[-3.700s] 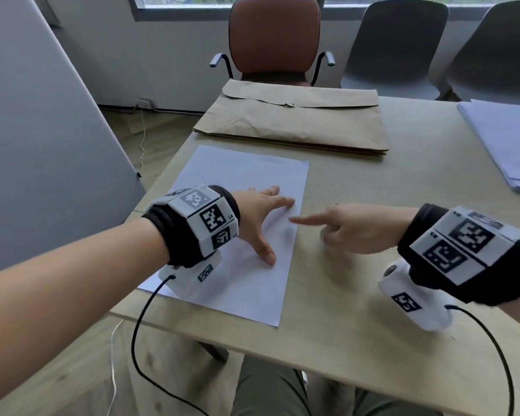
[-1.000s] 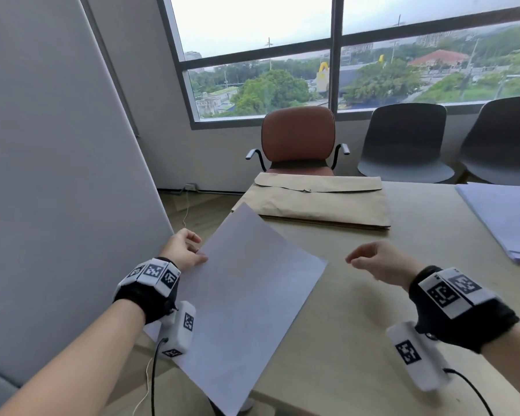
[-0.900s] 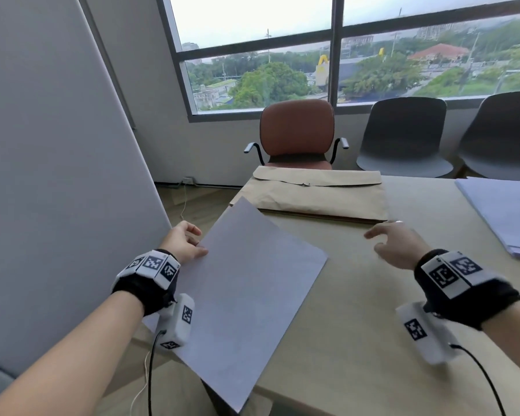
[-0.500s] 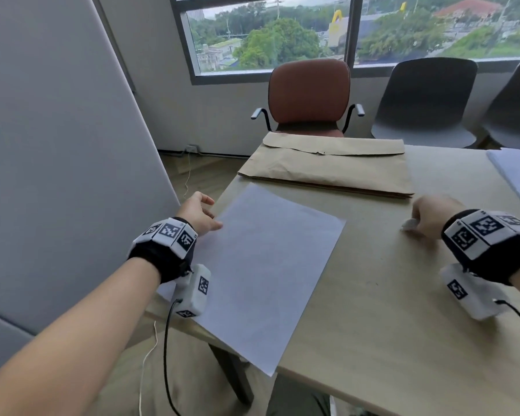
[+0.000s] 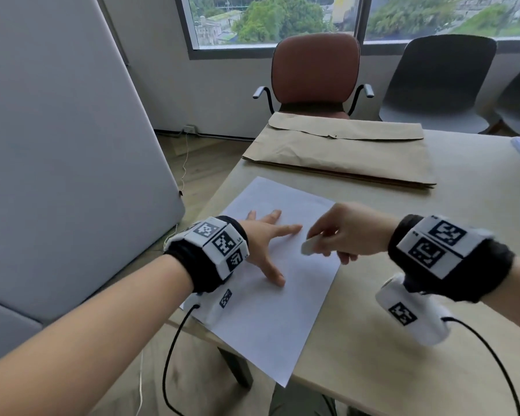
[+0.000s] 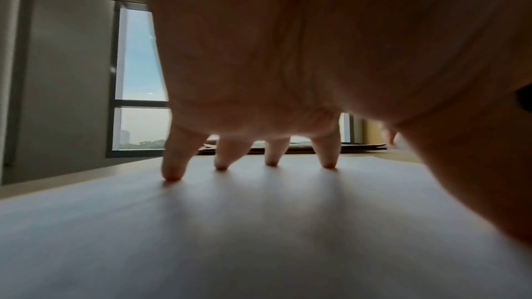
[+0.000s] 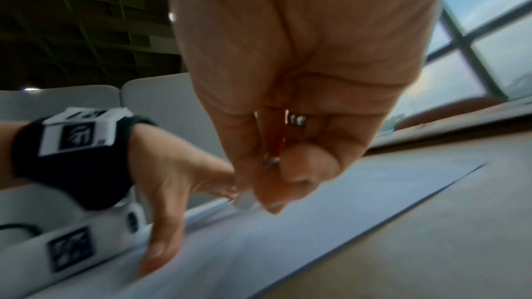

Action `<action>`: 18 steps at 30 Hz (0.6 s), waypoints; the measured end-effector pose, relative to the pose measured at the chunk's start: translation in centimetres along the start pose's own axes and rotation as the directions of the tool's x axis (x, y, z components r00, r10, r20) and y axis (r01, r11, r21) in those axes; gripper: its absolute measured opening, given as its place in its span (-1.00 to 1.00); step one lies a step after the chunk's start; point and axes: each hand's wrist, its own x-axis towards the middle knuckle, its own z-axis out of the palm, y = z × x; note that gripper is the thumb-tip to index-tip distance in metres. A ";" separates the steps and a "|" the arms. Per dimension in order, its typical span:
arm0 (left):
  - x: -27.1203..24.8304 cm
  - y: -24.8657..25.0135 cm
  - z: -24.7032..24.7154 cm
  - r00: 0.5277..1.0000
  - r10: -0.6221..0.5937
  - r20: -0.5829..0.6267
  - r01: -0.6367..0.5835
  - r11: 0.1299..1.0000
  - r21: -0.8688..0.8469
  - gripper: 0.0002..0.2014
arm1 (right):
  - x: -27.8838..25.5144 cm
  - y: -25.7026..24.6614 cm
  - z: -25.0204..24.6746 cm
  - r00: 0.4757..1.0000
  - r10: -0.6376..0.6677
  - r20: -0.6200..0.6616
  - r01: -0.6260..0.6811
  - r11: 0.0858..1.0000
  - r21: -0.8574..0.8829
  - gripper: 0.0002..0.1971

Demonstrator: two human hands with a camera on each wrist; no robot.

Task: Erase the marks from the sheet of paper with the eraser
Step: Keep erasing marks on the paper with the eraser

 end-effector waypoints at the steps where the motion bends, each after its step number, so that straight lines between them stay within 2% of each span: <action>1: 0.0 0.1 0.0 1.000 0.001 0.008 -0.001 1.000 0.015 0.09 | 0.5 -0.4 0.5 1.000 -0.004 0.002 0.004 0.999 -0.034 -0.81; 5: 0.0 -0.1 0.0 1.000 0.002 0.030 -0.004 0.999 0.044 0.10 | 1.2 -1.2 1.3 0.997 -0.001 -0.071 -0.009 0.992 -0.127 -0.75; 7: 0.2 -0.1 0.1 0.999 0.003 0.039 -0.005 0.998 0.055 0.11 | 0.5 -1.5 1.7 0.999 -0.040 -0.007 0.038 0.987 -0.158 -0.70; 9: 0.3 -0.1 0.1 0.999 0.001 0.046 -0.004 0.998 0.067 0.12 | -0.3 -1.8 2.3 0.993 -0.063 0.096 0.077 0.985 -0.156 -0.76; 10: 0.3 -0.1 0.0 0.999 -0.002 0.047 -0.002 0.997 0.072 0.12 | -0.3 -1.8 2.4 0.993 -0.064 0.097 0.080 0.983 -0.165 -0.78; 13: 0.2 0.0 0.0 0.999 -0.006 0.048 0.001 0.995 0.096 0.12 | 1.0 -1.5 2.0 0.995 -0.050 -0.083 0.035 0.984 -0.175 -0.83; 15: 0.2 0.1 0.0 0.999 -0.007 0.045 0.002 0.994 0.105 0.11 | 1.3 -1.5 1.9 0.990 -0.049 -0.133 0.027 0.986 -0.164 -0.81; 18: 0.1 0.2 0.0 0.999 -0.009 0.045 0.004 0.995 0.101 0.12 | 0.0 -2.1 2.6 0.998 -0.051 0.032 0.056 0.983 -0.176 -0.60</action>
